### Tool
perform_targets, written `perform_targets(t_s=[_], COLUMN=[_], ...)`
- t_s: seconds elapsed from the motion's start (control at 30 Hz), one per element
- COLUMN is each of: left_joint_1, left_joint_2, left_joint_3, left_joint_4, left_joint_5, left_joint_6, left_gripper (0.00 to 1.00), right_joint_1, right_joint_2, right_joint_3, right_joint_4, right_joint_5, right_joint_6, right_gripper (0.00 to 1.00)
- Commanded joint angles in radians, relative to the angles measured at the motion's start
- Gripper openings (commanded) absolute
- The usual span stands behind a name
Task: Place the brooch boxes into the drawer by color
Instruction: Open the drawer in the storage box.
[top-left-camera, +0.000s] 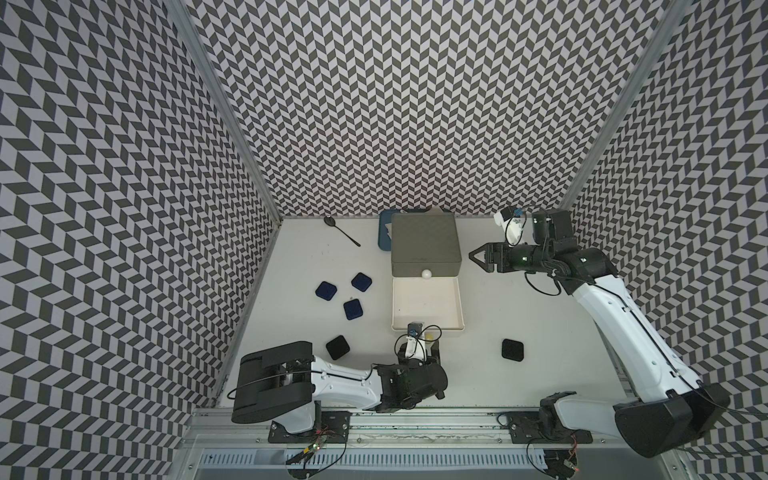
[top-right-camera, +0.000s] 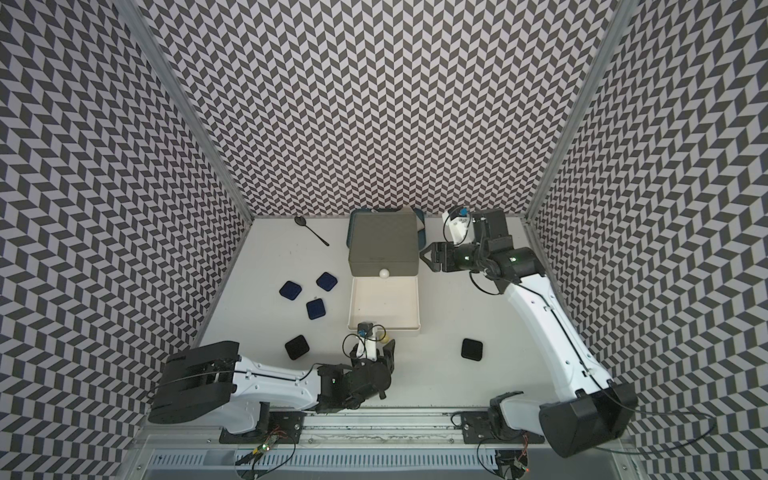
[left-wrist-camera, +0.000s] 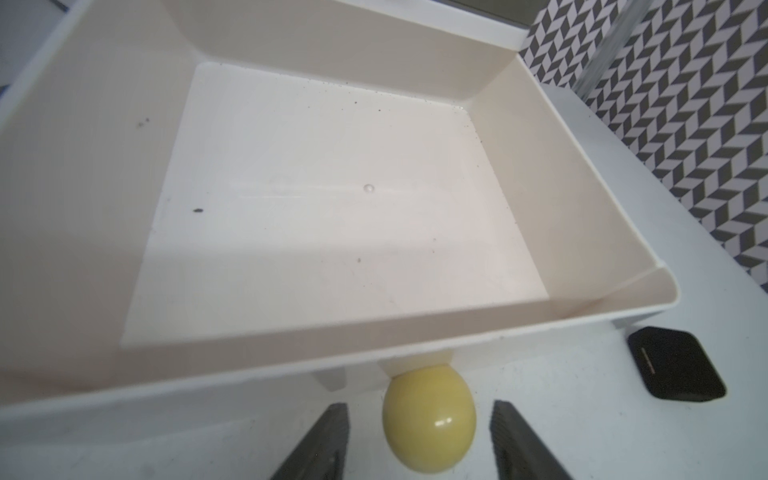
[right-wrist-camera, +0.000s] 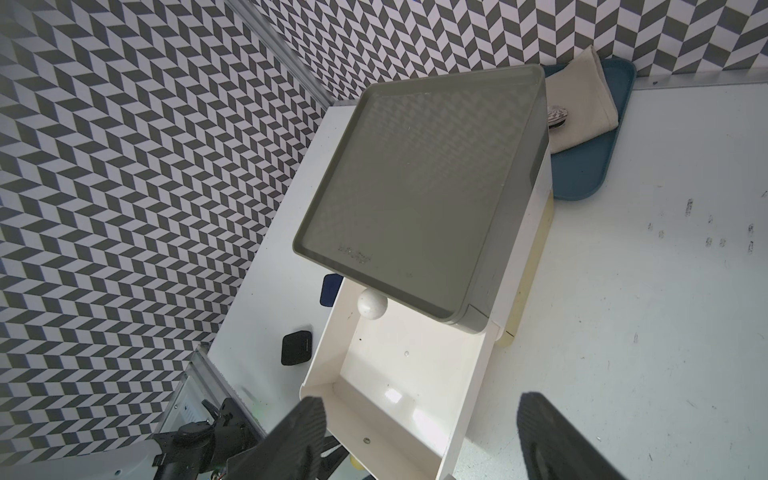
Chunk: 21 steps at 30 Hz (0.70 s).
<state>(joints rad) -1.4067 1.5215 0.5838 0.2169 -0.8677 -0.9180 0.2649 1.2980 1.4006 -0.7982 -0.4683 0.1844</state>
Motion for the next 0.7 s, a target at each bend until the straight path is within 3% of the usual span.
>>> perform_targets(t_s=[0.0,0.07,0.2,0.23,0.67], left_joint_1=[-0.008,-0.012,-0.017,-0.018,-0.033], left_joint_2=[-0.002,-0.014,-0.054,-0.071,-0.354], left_joint_3=[0.013,0.015,0.046,0.063,0.162], left_joint_4=[-0.019,-0.023,-0.076,-0.109,-0.299], left_joint_5=[-0.017,-0.029,-0.038,-0.04,-0.108], left_joint_6=[0.008,0.014,0.021,0.013,-0.009], left_gripper=[0.8,0.9,0.93,0.99,1.0], right_joint_1=[-0.001,-0.001,-0.001,-0.001,0.03], right_joint_2=[-0.026,-0.027,-0.029,-0.032,-0.078], right_joint_3=[-0.013,-0.012,-0.008,-0.007,0.009], right_joint_4=[0.051,0.051,0.047,0.047,0.07], right_joint_5=[-0.006,-0.005,0.006,0.013,0.072], right_joint_6=[0.001,0.001,-0.003,-0.003,-0.009], right_gripper=[0.77,0.77,0.77,0.77,0.78])
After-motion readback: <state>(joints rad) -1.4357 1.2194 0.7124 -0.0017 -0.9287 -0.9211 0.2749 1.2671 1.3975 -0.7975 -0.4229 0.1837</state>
